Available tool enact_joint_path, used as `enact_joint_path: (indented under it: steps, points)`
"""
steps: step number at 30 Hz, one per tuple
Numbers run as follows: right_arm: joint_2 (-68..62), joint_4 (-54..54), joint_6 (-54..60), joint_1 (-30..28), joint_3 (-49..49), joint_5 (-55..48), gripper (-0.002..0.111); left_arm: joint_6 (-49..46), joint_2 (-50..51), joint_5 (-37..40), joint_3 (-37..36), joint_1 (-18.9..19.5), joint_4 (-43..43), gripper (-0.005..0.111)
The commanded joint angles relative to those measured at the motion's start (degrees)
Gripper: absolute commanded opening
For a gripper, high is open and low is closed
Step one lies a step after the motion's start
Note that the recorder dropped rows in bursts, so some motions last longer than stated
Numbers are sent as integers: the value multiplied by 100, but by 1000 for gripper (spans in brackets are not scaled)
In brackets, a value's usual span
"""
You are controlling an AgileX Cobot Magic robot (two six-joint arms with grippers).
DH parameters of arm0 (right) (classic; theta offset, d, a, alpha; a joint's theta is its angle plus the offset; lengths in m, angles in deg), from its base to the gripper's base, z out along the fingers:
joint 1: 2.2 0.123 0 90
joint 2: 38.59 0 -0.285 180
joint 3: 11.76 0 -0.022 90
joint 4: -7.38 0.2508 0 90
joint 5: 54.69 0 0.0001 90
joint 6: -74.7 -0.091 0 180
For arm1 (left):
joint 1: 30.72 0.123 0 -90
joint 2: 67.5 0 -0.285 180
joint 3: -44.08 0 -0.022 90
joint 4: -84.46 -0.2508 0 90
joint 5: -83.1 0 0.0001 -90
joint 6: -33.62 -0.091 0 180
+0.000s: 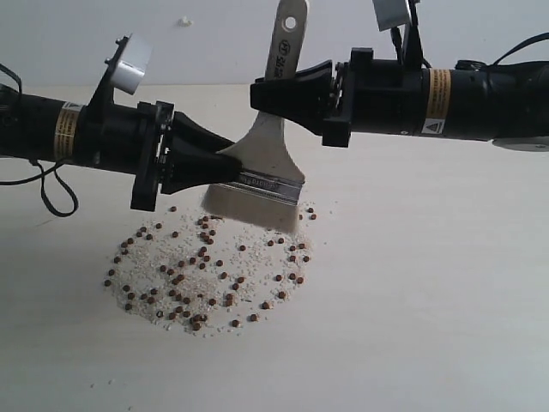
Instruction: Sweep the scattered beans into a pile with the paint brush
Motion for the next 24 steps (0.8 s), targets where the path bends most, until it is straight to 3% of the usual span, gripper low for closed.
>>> enact_joint_path:
  steps: [1,5,9,13,14,20,24]
  points:
    - [54,381,23,7,-17,-85,0,-89,-16,-73,32,-6,156,65]
    - [59,834,234,7,-17,-456,0,-288,-63,-73,32,107,177,51]
    - [236,1548,466,7,-17,-1822,0,82,-177,-73,32,392,248,33]
    - [513,2338,729,7,-17,-3236,0,620,-333,-73,32,578,803,0]
    - [584,2451,818,7,-17,-3358,0,656,-384,-3,16,587,943,0]
    - [924,2746,1033,7,-137,-4250,0,225,-1037,2747,-633,562,2855,0]
    - [965,2727,1020,59,-266,-4910,0,-1981,-2024,3517,-1587,562,5494,0]
